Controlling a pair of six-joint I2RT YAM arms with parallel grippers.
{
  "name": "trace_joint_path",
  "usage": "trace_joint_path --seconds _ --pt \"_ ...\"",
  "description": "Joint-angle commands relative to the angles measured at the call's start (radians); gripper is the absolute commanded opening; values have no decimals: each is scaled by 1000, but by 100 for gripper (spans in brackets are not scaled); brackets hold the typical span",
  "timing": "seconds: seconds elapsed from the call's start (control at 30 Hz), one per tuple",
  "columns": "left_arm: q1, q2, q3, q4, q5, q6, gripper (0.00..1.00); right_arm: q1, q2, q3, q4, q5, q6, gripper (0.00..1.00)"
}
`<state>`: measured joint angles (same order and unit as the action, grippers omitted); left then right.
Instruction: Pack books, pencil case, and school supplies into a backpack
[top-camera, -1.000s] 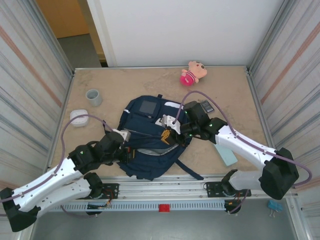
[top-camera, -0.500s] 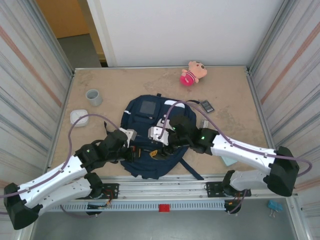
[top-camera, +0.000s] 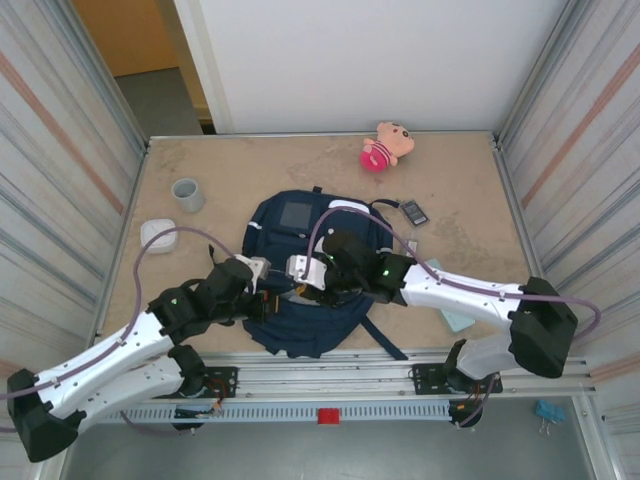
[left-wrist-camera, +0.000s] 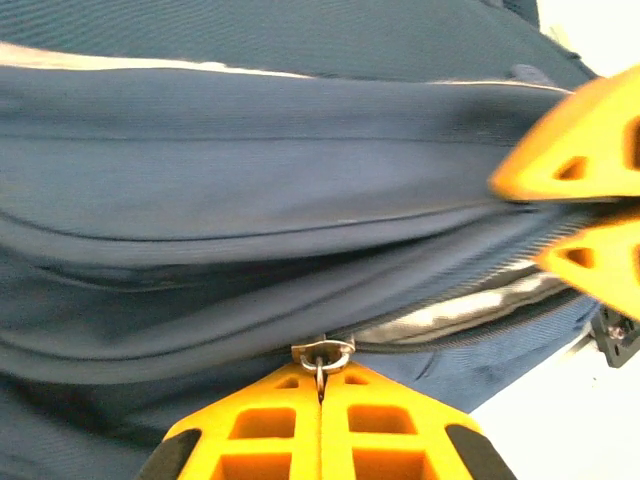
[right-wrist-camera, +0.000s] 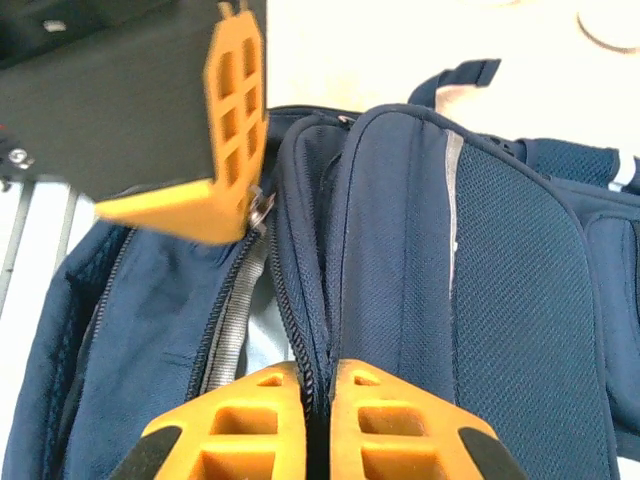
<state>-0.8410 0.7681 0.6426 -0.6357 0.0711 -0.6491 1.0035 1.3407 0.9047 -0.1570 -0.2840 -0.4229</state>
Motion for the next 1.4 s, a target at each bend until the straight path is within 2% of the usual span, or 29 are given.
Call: trace_joint_path --seconds 0.0,0.1,0.2,0.37,0.47,0.53,0.57,0.6,0.63,0.77,0.87,1.03,1.13,1.37 --pt "76 -14 28 -106 -51 66 0 -56 -164 -42 -44 -159 -86 0" --pt "152 -11 36 -108 -23 128 0 -124 -274 -67 -109 -300 -133 0" --pt "237 7 37 -85 18 190 0 -176 -369 -94 -147 -378 -179 0" --pt "319 106 10 25 43 253 0 -270 -441 -110 -165 -528 -190 0" --pt "331 190 2 106 18 271 0 -290 -457 -111 -147 -569 -174 0" --pt "332 230 31 136 46 294 0 -297 -454 -117 -122 -538 -150 0" --pt "332 237 51 147 80 312 7 -303 -446 -118 -122 -528 -148 0" --pt "330 231 61 161 113 327 22 -307 -439 -117 -120 -525 -144 0" --pt "328 211 69 176 149 347 32 -313 -430 -118 -114 -527 -139 0" --pt "261 61 58 196 187 424 49 -320 -399 -116 -84 -537 -124 0" --pt "220 -59 17 179 234 462 55 -336 -396 -117 -62 -553 -124 0" --pt "206 -221 -92 190 361 551 60 -417 -378 -96 -43 -682 -116 0" --pt "200 -286 -136 214 350 576 61 -444 -360 -74 -65 -722 -132 0" --pt "196 -229 -136 210 421 633 71 -471 -323 -36 -71 -777 -142 0"
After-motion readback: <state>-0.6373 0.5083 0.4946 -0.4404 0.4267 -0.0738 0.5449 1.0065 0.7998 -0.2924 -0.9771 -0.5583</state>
